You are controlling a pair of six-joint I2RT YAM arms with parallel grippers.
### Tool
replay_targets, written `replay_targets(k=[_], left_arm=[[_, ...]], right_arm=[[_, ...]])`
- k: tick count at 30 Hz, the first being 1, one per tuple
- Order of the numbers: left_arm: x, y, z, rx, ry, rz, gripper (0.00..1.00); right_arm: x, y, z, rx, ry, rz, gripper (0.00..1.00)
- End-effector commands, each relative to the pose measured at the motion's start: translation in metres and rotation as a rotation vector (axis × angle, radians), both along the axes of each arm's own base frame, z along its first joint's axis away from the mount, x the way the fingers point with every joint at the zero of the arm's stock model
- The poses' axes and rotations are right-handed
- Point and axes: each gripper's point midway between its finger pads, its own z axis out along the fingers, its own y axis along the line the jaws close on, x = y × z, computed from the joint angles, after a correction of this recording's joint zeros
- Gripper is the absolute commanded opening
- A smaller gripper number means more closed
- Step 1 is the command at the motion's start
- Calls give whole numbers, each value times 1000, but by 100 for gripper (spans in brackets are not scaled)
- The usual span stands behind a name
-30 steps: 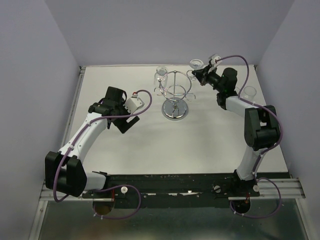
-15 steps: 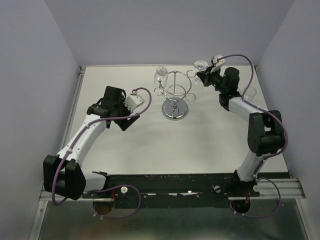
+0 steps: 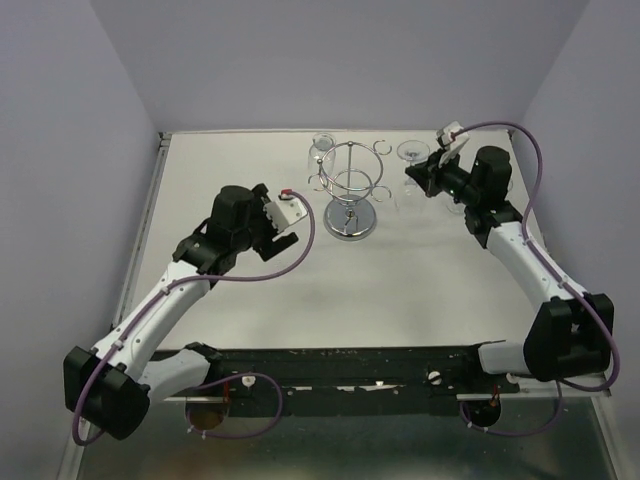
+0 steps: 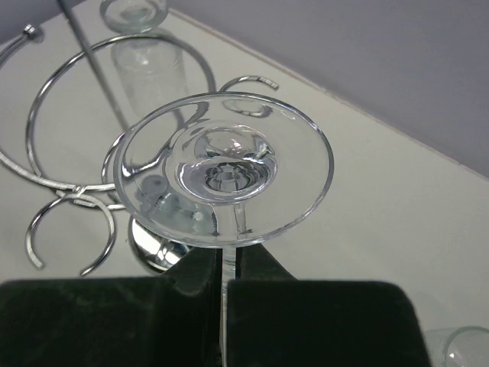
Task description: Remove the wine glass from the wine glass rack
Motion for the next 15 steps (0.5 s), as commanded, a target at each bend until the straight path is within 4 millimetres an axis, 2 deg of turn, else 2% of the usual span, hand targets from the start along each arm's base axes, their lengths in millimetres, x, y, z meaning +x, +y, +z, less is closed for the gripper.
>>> replay_targets(k=[1,3,8,10,13,15], left_arm=[[-6,0,9,-2,-148,-15,99],[-15,-6,3,-15,-143,-63,99],[-35,-28,-11,-47,-124,-188,99],[-39,-37,-14,-66,-124,-227,99],[-37,-48,-18,-93,-119,-238,99],[-36,-54,-21,-102,-113,-251,99]], right_arm=[[-60,7,-5,-75,2,151,1],[-77,6,-8,-109,-7,177,1],[-124,0,-45,-215,100,258,1],[-146,3,-59,-234,129,334,1],[-171,16,-59,-196,158,452,1],[-181,23,-64,-193,202,509,1]])
